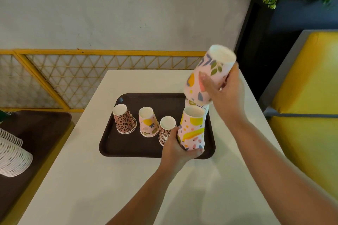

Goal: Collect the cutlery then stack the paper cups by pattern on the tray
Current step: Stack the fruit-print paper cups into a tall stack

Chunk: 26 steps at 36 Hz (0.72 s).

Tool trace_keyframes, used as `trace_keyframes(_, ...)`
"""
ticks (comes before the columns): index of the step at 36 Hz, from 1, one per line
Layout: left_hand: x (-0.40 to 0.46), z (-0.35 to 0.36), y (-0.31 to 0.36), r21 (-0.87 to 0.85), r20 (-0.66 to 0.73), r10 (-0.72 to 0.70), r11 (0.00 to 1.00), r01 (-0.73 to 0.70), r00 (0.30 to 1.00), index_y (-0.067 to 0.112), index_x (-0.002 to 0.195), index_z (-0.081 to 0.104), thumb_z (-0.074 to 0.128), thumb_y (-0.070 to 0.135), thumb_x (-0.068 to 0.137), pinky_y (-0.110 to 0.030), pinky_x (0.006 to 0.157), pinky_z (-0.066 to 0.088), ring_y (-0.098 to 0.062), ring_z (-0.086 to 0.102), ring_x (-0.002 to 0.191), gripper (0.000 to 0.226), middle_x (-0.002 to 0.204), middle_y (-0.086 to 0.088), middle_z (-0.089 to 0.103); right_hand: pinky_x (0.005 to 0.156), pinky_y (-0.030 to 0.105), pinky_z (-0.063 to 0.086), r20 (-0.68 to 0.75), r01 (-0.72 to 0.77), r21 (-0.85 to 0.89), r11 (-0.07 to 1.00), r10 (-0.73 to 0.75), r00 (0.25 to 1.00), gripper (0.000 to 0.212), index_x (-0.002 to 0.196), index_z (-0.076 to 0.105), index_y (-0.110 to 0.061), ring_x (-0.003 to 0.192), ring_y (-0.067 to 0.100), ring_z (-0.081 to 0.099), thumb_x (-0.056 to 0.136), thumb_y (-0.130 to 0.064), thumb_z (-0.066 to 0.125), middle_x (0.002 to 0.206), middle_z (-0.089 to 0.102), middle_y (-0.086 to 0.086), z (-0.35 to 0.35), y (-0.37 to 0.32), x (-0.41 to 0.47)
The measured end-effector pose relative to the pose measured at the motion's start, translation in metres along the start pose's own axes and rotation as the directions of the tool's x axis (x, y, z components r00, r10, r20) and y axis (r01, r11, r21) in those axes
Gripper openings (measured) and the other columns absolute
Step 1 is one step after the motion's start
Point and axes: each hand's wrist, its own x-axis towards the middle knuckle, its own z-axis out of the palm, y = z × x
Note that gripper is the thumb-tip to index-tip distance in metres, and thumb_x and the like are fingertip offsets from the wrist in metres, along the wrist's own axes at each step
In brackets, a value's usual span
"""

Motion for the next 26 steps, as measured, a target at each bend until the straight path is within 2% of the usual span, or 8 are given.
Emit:
trace_keyframes(2,0.000,-0.001,0.002,-0.009,0.016,-0.005,1.000,0.005,1.000,0.026,0.119,0.046,0.088,0.020,0.062,-0.006,0.070,0.049,-0.002,0.060,0.099,0.072,0.111,0.011,0.061,0.075,0.019,0.054,-0.056,0.060,0.007,0.998,-0.059,0.997,0.043,0.114,0.043,-0.025,0.097,0.003,0.063,0.080,-0.034,0.068,0.103,0.060,-0.018,0.002,-0.008,0.016)
trace_keyframes(6,0.000,-0.003,0.002,-0.023,0.032,-0.018,1.000,0.019,0.999,0.024,0.121,0.046,0.087,0.019,0.063,-0.006,0.071,0.050,-0.001,0.059,0.099,0.072,0.112,0.011,0.060,0.079,0.021,0.053,-0.106,0.096,-0.017,0.995,-0.097,0.990,0.049,0.116,0.043,-0.020,0.101,0.008,0.061,0.078,-0.037,0.069,0.110,0.060,-0.006,0.012,-0.002,0.040)
trace_keyframes(11,0.003,-0.006,0.003,-0.019,0.031,-0.036,0.999,0.037,0.999,0.029,0.118,0.043,0.087,0.021,0.064,-0.005,0.069,0.049,0.001,0.058,0.096,0.070,0.106,0.019,0.057,0.083,0.028,0.054,-0.078,0.013,-0.079,0.997,-0.019,0.997,0.058,0.121,0.044,-0.013,0.104,0.011,0.059,0.077,-0.036,0.071,0.115,0.060,0.000,0.023,0.028,0.049)
trace_keyframes(16,0.005,-0.007,0.003,-0.020,0.026,-0.038,0.999,0.039,0.999,0.027,0.121,0.044,0.086,0.021,0.065,-0.007,0.071,0.050,-0.007,0.058,0.103,0.070,0.113,0.011,0.059,0.088,0.030,0.050,0.007,-0.064,-0.198,0.978,0.066,0.998,0.067,0.131,0.040,-0.013,0.108,0.010,0.052,0.076,-0.036,0.073,0.124,0.054,0.001,0.026,0.054,0.034)
trace_keyframes(18,0.006,-0.007,0.006,-0.026,0.034,-0.041,0.999,0.042,0.999,0.029,0.119,0.043,0.085,0.020,0.066,-0.007,0.070,0.050,-0.008,0.057,0.105,0.069,0.111,0.013,0.058,0.097,0.026,0.041,0.012,-0.084,-0.239,0.967,0.089,0.996,0.074,0.138,0.033,-0.017,0.119,0.007,0.042,0.077,-0.039,0.071,0.137,0.044,0.001,0.025,0.056,0.026)
trace_keyframes(21,0.008,-0.007,0.011,-0.029,0.013,-0.044,0.999,0.045,0.999,0.032,0.117,0.041,0.085,0.021,0.066,-0.010,0.072,0.050,-0.008,0.055,0.104,0.068,0.110,0.015,0.056,0.096,0.010,0.026,-0.050,-0.040,-0.249,0.968,0.029,0.998,0.076,0.141,0.029,-0.019,0.127,0.007,0.035,0.079,-0.046,0.065,0.143,0.036,-0.001,0.020,0.048,0.010)
trace_keyframes(23,0.010,-0.007,0.015,-0.017,-0.022,-0.020,1.000,0.019,1.000,0.032,0.115,0.042,0.086,0.023,0.064,-0.012,0.074,0.051,-0.008,0.057,0.103,0.068,0.109,0.015,0.057,0.086,-0.004,0.028,-0.030,0.031,-0.207,0.978,-0.038,0.999,0.072,0.139,0.032,-0.016,0.119,-0.003,0.039,0.079,-0.044,0.062,0.137,0.039,-0.004,0.014,0.039,-0.003)
trace_keyframes(26,0.013,-0.008,0.024,-0.011,-0.068,0.040,0.999,-0.041,0.997,0.029,0.115,0.045,0.088,0.025,0.061,-0.020,0.079,0.054,-0.008,0.061,0.099,0.069,0.105,0.015,0.060,0.080,-0.006,0.033,0.090,0.090,-0.178,0.980,-0.075,0.993,0.072,0.135,0.036,-0.014,0.109,-0.014,0.041,0.075,-0.042,0.064,0.129,0.040,-0.008,0.009,0.033,-0.024)
